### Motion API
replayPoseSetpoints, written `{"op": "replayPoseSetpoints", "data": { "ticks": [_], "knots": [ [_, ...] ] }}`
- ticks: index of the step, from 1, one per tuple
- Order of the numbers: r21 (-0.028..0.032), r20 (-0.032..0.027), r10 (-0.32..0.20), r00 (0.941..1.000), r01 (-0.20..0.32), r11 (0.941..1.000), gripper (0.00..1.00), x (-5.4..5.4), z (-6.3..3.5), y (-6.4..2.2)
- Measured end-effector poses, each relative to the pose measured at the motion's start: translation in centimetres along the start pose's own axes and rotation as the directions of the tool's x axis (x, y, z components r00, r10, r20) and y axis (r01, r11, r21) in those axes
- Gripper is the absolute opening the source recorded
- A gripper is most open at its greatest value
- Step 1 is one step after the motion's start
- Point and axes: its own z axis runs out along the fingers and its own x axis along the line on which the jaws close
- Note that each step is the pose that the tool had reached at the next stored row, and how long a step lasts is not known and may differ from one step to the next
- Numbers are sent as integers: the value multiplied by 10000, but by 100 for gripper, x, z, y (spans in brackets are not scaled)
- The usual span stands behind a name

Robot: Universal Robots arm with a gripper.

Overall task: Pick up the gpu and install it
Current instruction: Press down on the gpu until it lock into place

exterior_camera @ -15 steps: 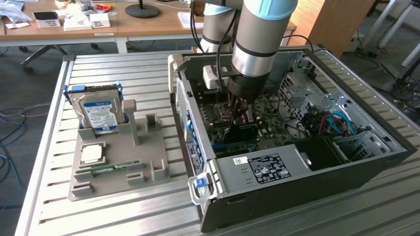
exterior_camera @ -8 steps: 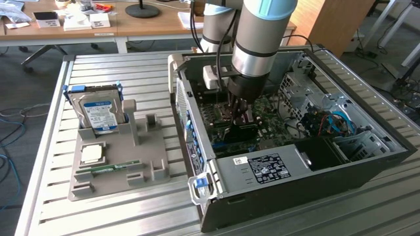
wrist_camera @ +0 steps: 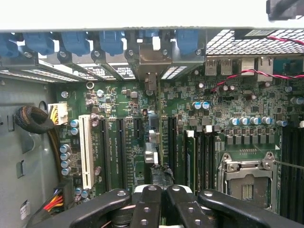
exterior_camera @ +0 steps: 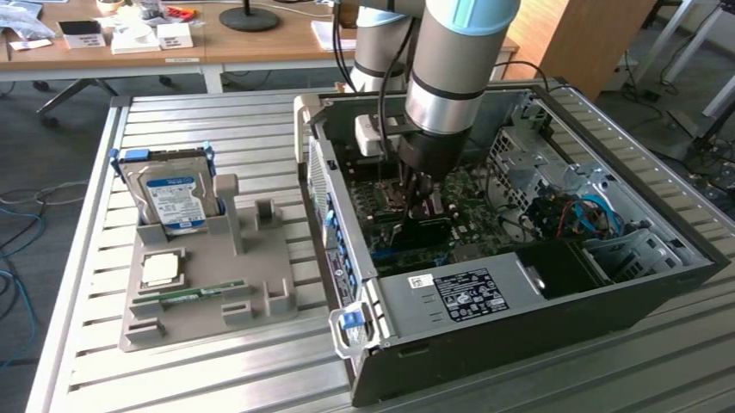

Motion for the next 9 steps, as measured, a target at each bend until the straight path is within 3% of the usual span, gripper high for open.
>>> {"op": "replayPoseSetpoints", "data": {
  "ticks": [9],
  "knots": [
    [1,4,3,10000,-3,10000,11,40,1,-1]
  ]
}}
